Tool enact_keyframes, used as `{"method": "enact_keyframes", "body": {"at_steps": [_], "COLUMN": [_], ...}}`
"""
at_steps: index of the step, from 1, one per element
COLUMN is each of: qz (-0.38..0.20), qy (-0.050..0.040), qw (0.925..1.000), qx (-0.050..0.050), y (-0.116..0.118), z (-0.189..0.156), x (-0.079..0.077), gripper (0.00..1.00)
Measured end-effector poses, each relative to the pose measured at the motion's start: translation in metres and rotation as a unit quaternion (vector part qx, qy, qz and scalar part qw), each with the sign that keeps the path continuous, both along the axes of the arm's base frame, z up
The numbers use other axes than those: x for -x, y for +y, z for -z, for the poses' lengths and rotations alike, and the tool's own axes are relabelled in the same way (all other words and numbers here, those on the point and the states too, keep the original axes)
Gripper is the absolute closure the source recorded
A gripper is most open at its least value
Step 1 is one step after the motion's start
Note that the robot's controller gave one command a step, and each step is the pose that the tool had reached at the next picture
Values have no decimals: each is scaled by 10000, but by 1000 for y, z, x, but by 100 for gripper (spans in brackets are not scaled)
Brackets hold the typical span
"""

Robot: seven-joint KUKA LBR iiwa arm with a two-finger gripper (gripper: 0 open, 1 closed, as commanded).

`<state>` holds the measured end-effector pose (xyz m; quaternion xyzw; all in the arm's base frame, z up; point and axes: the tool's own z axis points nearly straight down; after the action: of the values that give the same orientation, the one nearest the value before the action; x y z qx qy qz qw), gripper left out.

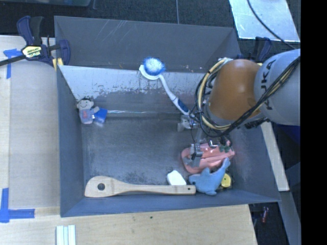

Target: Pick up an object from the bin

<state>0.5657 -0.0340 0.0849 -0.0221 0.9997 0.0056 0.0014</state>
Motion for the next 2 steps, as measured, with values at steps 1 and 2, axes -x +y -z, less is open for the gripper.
{"method": "enact_keyframes", "body": {"at_steps": [1, 2], "qz": [-73, 296], "qy": [-8, 98], "qw": [10000, 9995], "qx": [26, -110], "y": [4, -69], "z": [-6, -15], "x": [-1, 26], "gripper": [0, 0]}}
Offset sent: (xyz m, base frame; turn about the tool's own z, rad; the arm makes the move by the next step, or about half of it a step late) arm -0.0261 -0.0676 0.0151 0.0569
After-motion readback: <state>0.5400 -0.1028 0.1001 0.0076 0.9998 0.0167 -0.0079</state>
